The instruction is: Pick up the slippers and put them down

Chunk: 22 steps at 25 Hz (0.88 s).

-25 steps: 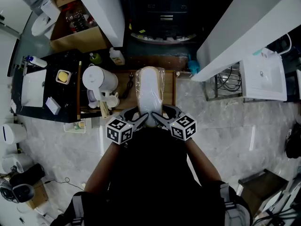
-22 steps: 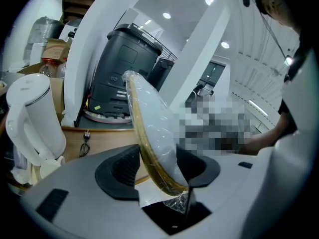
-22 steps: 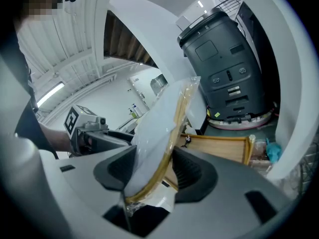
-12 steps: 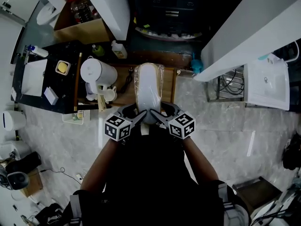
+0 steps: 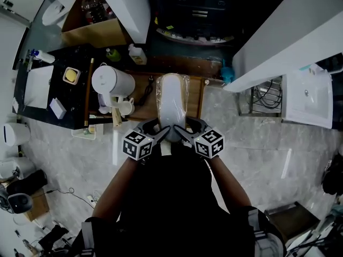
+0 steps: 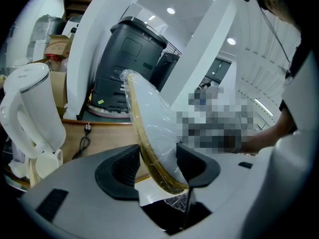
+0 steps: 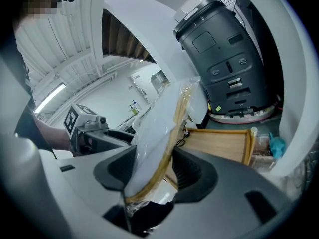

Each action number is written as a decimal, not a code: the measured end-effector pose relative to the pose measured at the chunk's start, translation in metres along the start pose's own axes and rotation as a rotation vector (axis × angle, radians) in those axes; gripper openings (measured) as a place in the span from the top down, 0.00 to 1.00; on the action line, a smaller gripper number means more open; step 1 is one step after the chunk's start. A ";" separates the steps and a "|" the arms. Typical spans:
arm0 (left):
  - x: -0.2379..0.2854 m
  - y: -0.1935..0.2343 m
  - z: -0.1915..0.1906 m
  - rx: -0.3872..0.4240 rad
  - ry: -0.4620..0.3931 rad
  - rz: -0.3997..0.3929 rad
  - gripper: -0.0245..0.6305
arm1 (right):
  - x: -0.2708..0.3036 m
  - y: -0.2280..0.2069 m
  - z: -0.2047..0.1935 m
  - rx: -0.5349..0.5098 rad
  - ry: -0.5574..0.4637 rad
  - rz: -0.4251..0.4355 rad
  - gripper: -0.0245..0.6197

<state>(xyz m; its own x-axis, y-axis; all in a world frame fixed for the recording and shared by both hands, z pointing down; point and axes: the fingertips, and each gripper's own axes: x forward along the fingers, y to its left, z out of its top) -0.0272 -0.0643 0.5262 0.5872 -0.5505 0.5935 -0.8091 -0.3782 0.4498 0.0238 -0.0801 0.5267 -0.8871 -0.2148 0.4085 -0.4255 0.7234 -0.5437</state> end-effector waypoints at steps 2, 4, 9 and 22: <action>0.001 0.004 -0.004 -0.007 0.012 0.001 0.60 | 0.004 -0.001 -0.004 0.011 0.011 0.001 0.61; 0.003 0.007 -0.009 -0.020 0.022 0.001 0.60 | 0.008 -0.003 -0.009 0.020 0.025 0.002 0.61; 0.013 0.016 -0.020 -0.040 0.047 -0.002 0.60 | 0.015 -0.012 -0.020 0.040 0.047 0.004 0.61; 0.043 0.045 -0.056 -0.106 0.109 -0.020 0.60 | 0.044 -0.041 -0.055 0.053 0.104 -0.002 0.61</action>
<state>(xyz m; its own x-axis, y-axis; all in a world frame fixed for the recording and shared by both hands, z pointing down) -0.0373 -0.0633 0.6093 0.6065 -0.4578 0.6500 -0.7939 -0.3038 0.5268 0.0121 -0.0836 0.6074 -0.8641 -0.1447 0.4821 -0.4386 0.6865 -0.5800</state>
